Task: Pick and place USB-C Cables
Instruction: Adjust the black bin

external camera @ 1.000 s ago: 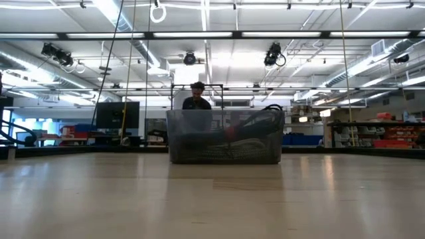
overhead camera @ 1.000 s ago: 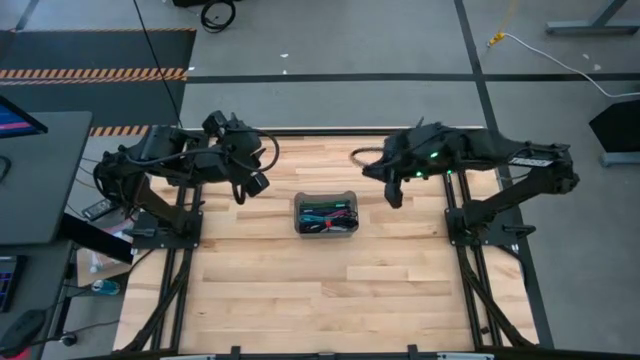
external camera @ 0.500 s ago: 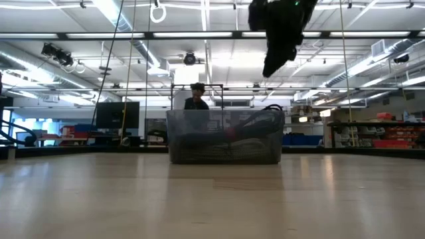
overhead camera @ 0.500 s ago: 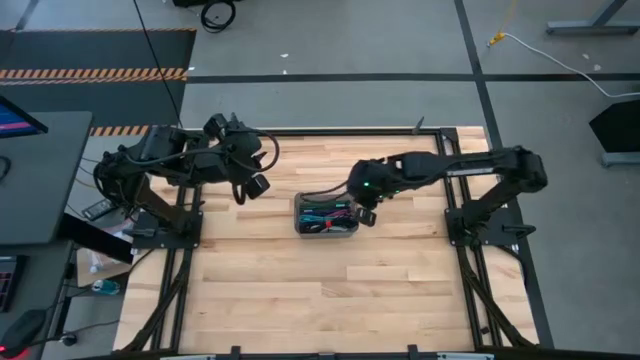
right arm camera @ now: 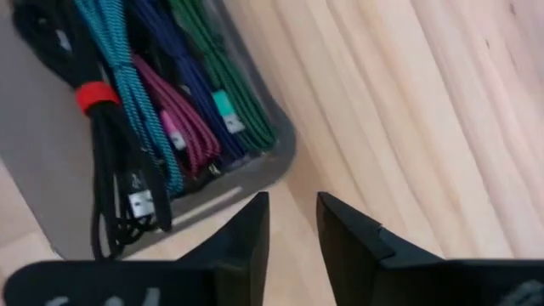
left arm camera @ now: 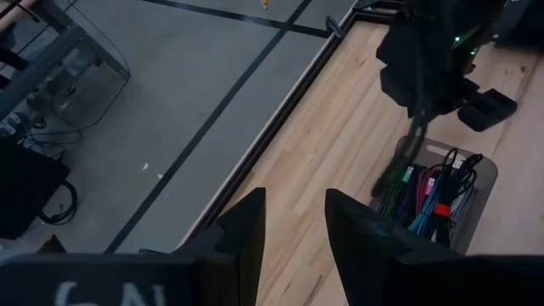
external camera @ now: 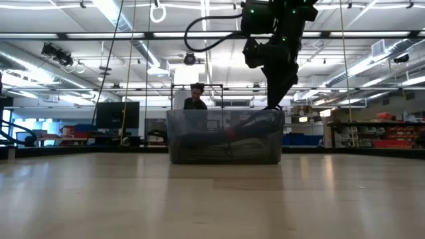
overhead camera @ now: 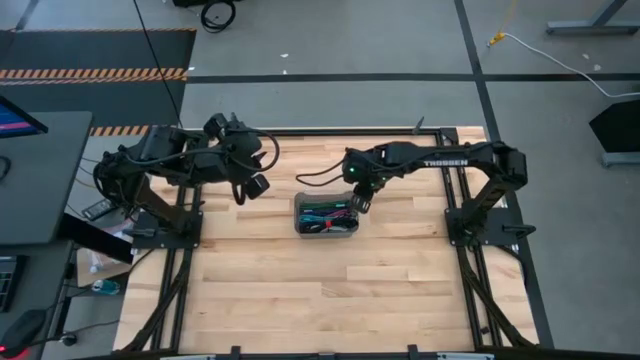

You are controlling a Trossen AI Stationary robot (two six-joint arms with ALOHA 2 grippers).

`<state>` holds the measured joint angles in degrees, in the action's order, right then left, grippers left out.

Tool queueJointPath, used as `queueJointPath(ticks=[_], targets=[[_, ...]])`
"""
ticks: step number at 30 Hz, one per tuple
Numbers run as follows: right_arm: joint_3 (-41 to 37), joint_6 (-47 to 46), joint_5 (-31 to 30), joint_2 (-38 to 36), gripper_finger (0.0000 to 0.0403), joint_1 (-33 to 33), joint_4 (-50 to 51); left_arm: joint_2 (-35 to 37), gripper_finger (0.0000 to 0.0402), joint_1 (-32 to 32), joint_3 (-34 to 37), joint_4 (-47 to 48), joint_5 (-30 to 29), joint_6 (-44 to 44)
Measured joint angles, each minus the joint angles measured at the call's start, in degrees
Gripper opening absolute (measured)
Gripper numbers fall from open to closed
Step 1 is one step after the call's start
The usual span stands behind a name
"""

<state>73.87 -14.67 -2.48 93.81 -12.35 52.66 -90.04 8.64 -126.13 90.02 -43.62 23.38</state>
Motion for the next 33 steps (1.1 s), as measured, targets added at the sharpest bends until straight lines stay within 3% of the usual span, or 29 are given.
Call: queueJointPath(ticks=[7, 33], targets=[[0.0, -11.8, 3.8, 0.0, 0.0138, -0.2, -0.5, 0.0, 0.013, 0.0, 0.0, 0.0, 0.0, -0.1], [-2.3, -28.5, 1.0, -0.1, 0.0144, 3.3, -0.9, 0.0, 0.013, 0.0, 0.0, 0.0, 0.0, -2.1]])
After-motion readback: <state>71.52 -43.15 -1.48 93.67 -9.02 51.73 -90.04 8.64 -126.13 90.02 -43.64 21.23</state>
